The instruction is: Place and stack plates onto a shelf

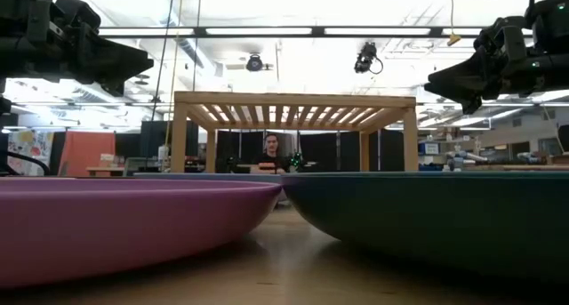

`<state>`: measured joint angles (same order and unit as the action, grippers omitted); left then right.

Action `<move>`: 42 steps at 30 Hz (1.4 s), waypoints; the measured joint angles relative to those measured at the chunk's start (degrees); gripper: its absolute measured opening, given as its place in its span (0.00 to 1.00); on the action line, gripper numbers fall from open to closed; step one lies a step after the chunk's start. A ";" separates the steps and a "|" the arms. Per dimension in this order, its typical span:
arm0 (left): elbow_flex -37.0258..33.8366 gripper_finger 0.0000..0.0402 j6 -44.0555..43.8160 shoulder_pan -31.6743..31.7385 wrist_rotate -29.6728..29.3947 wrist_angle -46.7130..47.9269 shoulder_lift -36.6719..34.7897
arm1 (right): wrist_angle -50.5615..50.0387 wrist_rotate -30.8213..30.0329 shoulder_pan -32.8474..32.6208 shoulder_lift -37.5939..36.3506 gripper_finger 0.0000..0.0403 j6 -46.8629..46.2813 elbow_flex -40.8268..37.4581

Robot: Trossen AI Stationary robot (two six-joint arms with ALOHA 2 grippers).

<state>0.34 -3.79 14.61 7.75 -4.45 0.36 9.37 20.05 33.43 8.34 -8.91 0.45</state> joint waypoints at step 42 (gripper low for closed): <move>0.00 0.29 -0.07 0.00 0.00 -0.64 0.00 | -3.49 9.40 -16.66 14.39 0.36 -1.38 30.48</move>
<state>0.34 -3.86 14.61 7.75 -5.09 0.36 5.87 29.45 16.77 22.73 -10.28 30.92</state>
